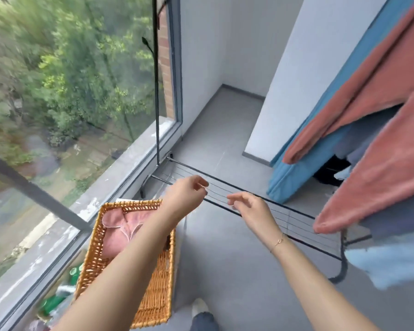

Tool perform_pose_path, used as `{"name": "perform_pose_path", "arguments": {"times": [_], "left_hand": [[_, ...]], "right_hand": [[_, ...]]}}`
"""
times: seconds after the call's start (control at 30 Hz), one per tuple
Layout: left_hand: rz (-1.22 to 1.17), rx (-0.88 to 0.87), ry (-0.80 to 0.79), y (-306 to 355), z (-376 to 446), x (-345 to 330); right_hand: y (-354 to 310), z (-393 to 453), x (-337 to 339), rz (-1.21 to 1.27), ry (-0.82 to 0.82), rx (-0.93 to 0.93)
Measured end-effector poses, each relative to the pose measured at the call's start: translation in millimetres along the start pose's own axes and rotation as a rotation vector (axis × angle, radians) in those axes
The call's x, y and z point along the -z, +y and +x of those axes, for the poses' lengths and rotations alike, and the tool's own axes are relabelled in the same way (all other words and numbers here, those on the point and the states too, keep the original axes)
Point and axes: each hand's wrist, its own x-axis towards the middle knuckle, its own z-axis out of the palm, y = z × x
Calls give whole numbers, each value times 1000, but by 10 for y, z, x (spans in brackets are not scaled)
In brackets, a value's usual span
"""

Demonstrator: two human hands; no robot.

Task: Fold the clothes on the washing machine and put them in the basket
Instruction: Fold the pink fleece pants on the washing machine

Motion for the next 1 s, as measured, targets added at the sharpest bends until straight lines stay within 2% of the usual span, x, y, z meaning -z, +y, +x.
{"name": "perform_pose_path", "arguments": {"times": [0.2, 0.37, 0.47, 0.63, 0.77, 0.9, 1.0], "left_hand": [[-155, -172, -49, 921, -7, -265], [-145, -300, -96, 1781, 45, -500], [-104, -388, -72, 2329, 144, -621], [-77, -502, -60, 3619, 357, -1014], [-68, -603, -22, 4572, 463, -1301], [-165, -714, 10, 5314, 440, -1460], [-257, -788, 83, 5785, 478, -1509]], "right_hand": [[-139, -369, 1074, 19, 229, 12], [-229, -481, 1971, 34, 371, 118], [-289, -467, 2541, 23, 444, 194], [-330, -363, 3856, 32, 606, 282], [-439, -340, 4704, 3, 661, 365], [-663, -318, 5436, -32, 716, 499], [-860, -255, 5858, 57, 788, 574]]}}
